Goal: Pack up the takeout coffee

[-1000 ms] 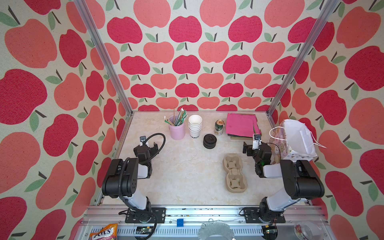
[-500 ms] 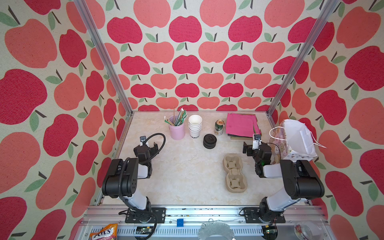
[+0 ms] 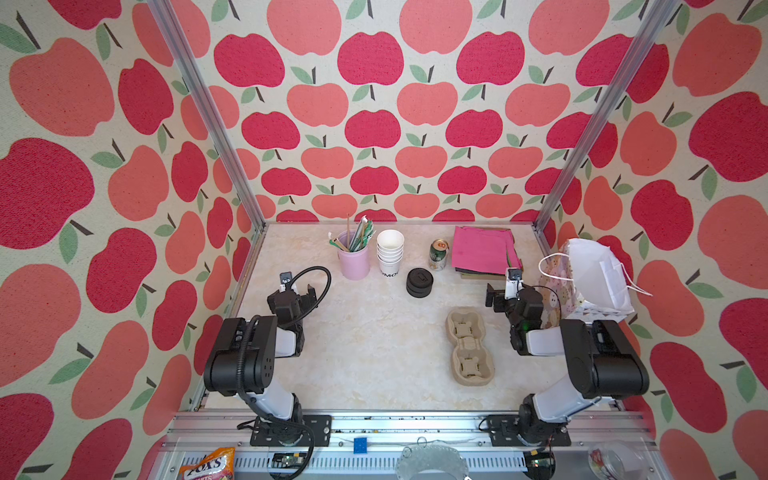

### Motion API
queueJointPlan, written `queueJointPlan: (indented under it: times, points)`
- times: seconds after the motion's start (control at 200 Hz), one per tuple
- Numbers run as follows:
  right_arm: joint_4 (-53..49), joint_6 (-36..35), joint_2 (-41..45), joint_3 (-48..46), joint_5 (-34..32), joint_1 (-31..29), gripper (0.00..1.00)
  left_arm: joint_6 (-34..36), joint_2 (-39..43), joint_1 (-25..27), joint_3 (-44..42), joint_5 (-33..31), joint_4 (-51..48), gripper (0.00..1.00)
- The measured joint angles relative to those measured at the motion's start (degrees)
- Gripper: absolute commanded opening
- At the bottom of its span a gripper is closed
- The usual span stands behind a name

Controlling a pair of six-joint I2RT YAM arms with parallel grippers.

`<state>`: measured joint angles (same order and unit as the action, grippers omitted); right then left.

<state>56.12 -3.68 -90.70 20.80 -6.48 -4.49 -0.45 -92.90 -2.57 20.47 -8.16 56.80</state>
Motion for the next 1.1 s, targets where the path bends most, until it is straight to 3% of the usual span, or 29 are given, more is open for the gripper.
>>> queueJointPlan:
  times: [0.465,0.745,0.905,1.101]
  points:
    - [-0.04,-0.61,0.57,-0.26,-1.01,-0.57,0.97,0.07,0.00,-0.55,-0.09,0.22,0.39,0.99]
    - [-7.85,-6.43,14.82,-0.04,-4.15,-8.17,0.99,4.96,5.73,6.45,-8.00,-4.90,7.58,0.99]
    - [-18.56,-8.48,21.84,7.56,-4.37,-11.37,0.99,7.45,18.71,11.30,-3.15,-7.98,-3.45,0.99]
    - [-34.25,-7.96,25.49,20.94,-2.19,-14.71,0.99,0.59,34.12,11.98,8.66,-4.37,-24.72,0.99]
